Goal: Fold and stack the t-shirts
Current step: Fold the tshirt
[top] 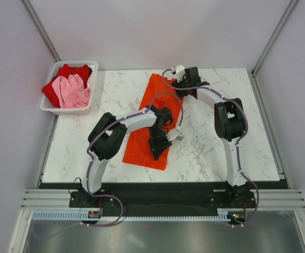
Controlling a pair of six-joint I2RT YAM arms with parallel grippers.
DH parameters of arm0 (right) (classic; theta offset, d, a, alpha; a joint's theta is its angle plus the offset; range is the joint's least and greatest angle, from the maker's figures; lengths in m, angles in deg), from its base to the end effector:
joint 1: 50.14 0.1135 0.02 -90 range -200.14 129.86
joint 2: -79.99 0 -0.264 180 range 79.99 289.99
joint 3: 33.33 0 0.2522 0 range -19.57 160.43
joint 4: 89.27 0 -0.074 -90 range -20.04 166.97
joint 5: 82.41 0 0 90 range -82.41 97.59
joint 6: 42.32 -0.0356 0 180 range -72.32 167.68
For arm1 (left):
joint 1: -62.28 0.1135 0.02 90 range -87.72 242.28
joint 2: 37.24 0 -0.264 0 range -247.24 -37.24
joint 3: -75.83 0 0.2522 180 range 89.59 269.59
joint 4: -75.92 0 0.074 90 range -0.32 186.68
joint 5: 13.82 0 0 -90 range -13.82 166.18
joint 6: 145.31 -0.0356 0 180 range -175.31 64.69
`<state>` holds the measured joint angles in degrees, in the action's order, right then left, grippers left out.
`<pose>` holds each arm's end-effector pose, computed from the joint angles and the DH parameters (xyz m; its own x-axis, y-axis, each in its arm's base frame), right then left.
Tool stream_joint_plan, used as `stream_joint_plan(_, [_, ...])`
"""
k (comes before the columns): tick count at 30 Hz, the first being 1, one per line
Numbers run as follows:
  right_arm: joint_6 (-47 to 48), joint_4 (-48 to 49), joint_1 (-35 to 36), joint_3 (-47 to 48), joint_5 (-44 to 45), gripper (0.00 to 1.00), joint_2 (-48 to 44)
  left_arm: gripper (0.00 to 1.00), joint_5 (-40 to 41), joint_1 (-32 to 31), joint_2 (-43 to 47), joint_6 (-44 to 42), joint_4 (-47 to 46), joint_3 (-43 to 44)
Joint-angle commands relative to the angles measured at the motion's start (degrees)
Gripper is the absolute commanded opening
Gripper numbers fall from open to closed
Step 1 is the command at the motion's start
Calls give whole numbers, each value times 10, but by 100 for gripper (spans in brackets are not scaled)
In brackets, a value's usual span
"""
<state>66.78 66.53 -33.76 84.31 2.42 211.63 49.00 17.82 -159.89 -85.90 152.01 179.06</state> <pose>0.5039 0.1515 0.1821 -0.4465 -0.4709 -0.7608 -0.5237 0.8270 -0.2045 0.2671 -0.2849 0.1467 -0.3104 0.9389 -0.1487 0.8709 0.2182 -0.4403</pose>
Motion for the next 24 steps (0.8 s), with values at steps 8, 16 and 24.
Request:
stream_joint_plan(8, [-5, -183, 4, 296, 12, 67, 191, 37, -13, -15, -76, 25, -46, 64])
stream_joint_plan(16, [9, -149, 4, 332, 17, 71, 215, 38, -33, -38, -122, 38, -27, 172])
stream_joint_plan(24, [6, -120, 11, 356, 4, 73, 215, 38, -46, -48, -131, 56, -5, 225])
